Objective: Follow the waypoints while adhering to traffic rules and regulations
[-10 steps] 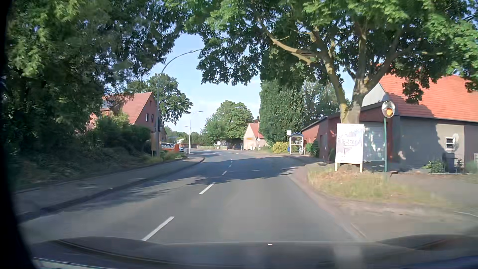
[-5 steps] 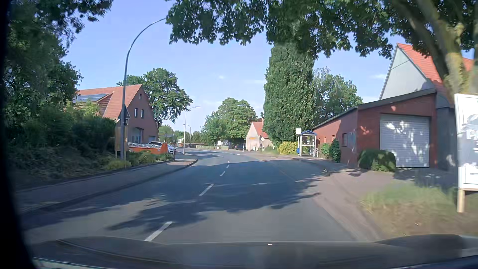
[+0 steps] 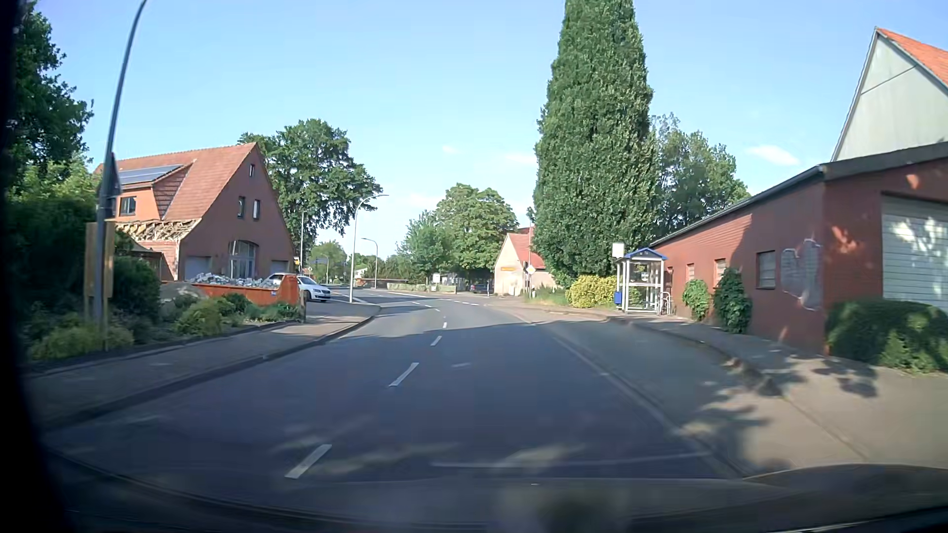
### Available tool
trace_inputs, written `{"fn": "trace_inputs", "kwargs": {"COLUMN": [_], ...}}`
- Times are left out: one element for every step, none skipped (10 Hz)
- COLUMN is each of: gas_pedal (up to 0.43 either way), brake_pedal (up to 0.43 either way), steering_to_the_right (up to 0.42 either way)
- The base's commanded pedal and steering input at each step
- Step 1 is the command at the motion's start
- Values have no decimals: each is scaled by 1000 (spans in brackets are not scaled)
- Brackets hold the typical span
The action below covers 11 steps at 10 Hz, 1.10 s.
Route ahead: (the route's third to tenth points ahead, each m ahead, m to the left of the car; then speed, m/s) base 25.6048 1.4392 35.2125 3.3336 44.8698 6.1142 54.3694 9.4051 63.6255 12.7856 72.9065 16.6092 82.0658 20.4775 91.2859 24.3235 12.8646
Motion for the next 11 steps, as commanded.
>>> {"fn": "trace_inputs", "kwargs": {"gas_pedal": [150,150,150,150,150,150,150,150,157,157,169], "brake_pedal": [6,6,6,6,6,6,6,6,6,6,6], "steering_to_the_right": [-8,-9,-9,-11,-11,-12,-14,-17,-21,-25,-28]}}
